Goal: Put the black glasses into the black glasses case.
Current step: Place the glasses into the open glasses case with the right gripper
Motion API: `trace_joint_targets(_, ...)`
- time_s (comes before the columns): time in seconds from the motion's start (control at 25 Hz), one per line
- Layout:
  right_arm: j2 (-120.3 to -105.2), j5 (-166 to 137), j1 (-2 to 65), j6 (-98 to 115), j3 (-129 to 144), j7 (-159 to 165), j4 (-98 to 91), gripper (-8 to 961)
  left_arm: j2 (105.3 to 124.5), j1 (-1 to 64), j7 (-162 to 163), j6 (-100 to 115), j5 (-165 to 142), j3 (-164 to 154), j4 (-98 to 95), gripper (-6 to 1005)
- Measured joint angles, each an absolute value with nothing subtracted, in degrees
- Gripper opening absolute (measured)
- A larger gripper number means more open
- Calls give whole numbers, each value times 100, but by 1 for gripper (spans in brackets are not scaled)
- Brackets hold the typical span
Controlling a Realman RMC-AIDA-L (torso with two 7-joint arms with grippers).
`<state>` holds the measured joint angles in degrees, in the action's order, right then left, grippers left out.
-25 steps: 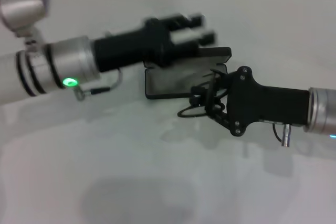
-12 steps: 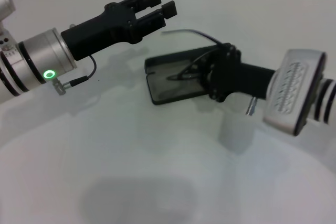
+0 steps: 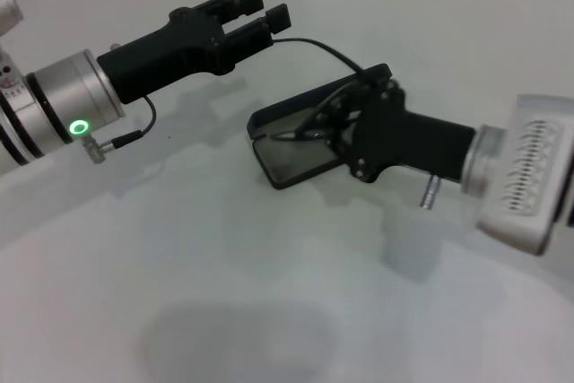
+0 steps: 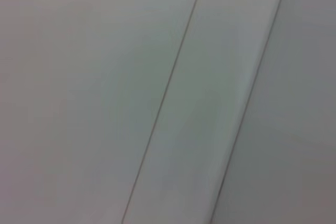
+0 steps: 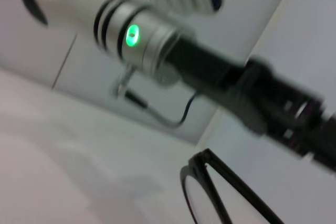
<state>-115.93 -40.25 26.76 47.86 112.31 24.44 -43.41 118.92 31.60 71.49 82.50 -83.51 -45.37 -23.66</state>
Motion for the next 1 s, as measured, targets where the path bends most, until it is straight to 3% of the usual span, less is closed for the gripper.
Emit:
trace_joint_targets(0.56,-11546,-4503,2686,6642,10793,2851,-3849,100,11842,3072,7159,8284,-8120,-4651,-2409,592)
trace_joint_targets(1.0,-11549,-4728,3796,8085,10533,4134,-2643,101,11955,3316,6597,9008,-8174,-5468,-2408,592)
